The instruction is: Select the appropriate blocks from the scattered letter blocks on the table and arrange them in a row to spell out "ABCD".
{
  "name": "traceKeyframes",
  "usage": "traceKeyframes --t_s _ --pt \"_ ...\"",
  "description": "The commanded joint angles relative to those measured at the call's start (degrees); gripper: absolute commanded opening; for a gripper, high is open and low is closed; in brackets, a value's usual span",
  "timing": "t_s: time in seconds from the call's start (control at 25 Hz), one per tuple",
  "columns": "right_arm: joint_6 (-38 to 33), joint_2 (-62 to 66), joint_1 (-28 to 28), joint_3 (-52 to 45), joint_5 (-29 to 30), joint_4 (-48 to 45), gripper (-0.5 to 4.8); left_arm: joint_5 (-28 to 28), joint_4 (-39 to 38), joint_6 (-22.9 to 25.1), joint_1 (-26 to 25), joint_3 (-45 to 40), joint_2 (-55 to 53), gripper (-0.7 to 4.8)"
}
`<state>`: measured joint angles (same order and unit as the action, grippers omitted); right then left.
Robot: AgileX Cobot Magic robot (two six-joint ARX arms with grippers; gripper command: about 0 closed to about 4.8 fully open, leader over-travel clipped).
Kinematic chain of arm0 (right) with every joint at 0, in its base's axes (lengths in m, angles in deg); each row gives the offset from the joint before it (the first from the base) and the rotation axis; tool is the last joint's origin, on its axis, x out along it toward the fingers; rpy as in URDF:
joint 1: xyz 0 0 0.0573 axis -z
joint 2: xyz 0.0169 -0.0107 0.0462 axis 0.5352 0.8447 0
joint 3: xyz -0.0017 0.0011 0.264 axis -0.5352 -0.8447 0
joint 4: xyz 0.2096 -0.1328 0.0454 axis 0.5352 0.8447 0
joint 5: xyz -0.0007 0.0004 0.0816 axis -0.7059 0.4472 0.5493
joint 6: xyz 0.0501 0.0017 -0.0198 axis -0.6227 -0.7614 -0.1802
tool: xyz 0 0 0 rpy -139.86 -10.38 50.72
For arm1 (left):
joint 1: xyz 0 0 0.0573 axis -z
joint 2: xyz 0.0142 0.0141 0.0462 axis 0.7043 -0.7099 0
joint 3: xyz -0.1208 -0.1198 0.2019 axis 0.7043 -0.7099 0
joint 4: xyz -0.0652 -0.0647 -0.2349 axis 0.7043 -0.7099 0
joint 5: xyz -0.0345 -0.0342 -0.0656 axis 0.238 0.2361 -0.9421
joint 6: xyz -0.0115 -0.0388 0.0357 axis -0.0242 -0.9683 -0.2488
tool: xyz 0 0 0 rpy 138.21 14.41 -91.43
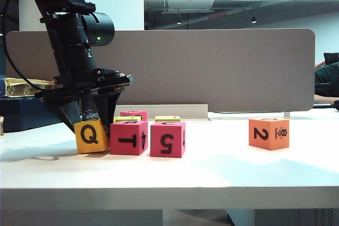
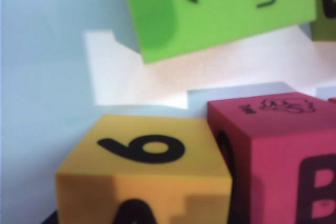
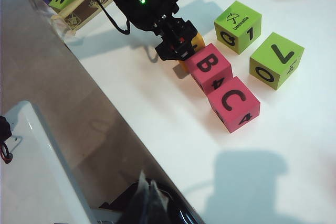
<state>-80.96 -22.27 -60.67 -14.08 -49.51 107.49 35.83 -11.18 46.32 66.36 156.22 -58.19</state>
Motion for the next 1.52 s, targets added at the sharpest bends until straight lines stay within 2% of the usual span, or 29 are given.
traceKeyframes --t_s 0.04,0.16,0.4,0.64,0.88,0.96,1.04,1.16,1.4,1.52 --pt "0.0 -0.1 0.0 0.2 -0.1 -0.5 -0.02 0.1 0.5 -0.1 0.0 0.1 0.2 2.85" --pt "0.0 -0.1 -0.1 0.2 -0.1 -0.5 -0.02 0.2 0.5 -0.1 0.0 0.1 0.2 3.52" --pt "0.0 -0.1 0.0 0.2 -0.1 -0.5 -0.02 0.2 0.3 -0.1 0.0 0.7 0.5 3.52" --pt "0.0 -0.1 0.0 0.2 -0.1 -0.5 -0.02 0.3 -4.4 1.0 0.0 7.0 0.5 3.52" --pt "0.1 -0.1 0.0 0.2 -8.2 -0.6 -0.02 2.2 -9.3 2.9 0.0 15.3 0.6 3.51" --pt "0.4 0.1 0.0 0.2 -13.5 -0.7 -0.01 0.2 -9.9 2.9 0.3 19.4 0.6 3.51" --pt "0.5 0.3 0.1 0.2 -19.4 -1.0 -0.01 -3.1 -7.7 2.9 1.4 20.8 0.6 3.50" --pt "0.7 0.2 0.1 0.3 -23.0 -2.1 -0.01 -3.1 -5.2 3.2 3.3 20.8 0.6 3.50" --pt "0.7 0.2 0.2 0.3 -25.0 -2.5 -0.02 -2.3 2.6 7.2 8.8 20.8 0.5 3.50" --pt "0.7 -0.1 0.2 0.3 -25.1 -2.0 -0.02 -0.3 6.8 7.5 11.1 20.8 0.4 3.49"
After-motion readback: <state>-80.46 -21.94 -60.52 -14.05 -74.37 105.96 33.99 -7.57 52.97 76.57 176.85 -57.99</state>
